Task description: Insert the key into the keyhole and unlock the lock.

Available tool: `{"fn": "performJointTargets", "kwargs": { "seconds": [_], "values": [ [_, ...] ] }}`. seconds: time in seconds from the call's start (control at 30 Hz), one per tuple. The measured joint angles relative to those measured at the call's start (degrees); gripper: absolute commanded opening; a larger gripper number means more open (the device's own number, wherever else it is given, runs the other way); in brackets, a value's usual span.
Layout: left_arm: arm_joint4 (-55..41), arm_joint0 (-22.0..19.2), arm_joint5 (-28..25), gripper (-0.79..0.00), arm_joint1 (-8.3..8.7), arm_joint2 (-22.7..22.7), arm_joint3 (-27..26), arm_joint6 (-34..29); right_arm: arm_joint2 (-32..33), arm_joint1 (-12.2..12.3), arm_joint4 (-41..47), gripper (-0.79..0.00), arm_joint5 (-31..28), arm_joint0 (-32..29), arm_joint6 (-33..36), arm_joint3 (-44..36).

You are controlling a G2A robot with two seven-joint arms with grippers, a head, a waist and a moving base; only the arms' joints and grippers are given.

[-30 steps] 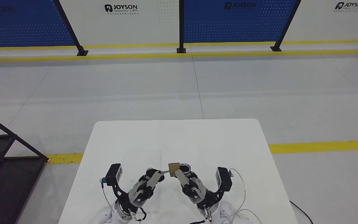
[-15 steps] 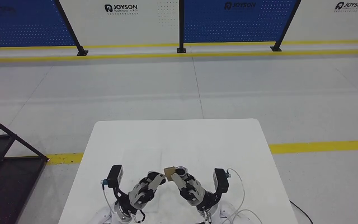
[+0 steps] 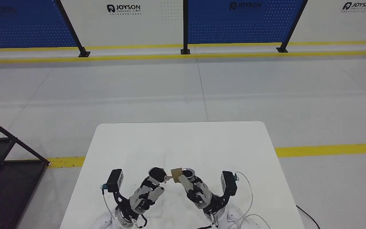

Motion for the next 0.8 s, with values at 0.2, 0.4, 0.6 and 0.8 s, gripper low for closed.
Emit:
{"fn": "performJointTargets", "kwargs": {
  "seconds": [0.2,0.4,0.6,0.8],
  "values": [
    [-0.4,-0.2,0.0,-0.545,0.09,0.0,0.6,-0.5,0.4,0.0,0.6,-0.785,0.1,0.0,0.3,-0.1],
    [-0.7,-0.5,0.0,-0.631,0.35,0.4,0.7,-1.6,0.5,0.1,1.0,-0.785,0.1,-0.1,0.9,-0.3],
    [-1.1,-0.8,0.0,-0.634,0.45,0.6,0.7,-2.0,0.5,0.1,1.3,-0.785,0.2,-0.1,1.7,-0.3],
    [-1.1,-1.1,0.0,-0.751,0.42,0.6,1.0,-2.3,0.4,0.1,1.5,-0.785,0.1,-0.1,2.8,-0.2]
  ]
}}
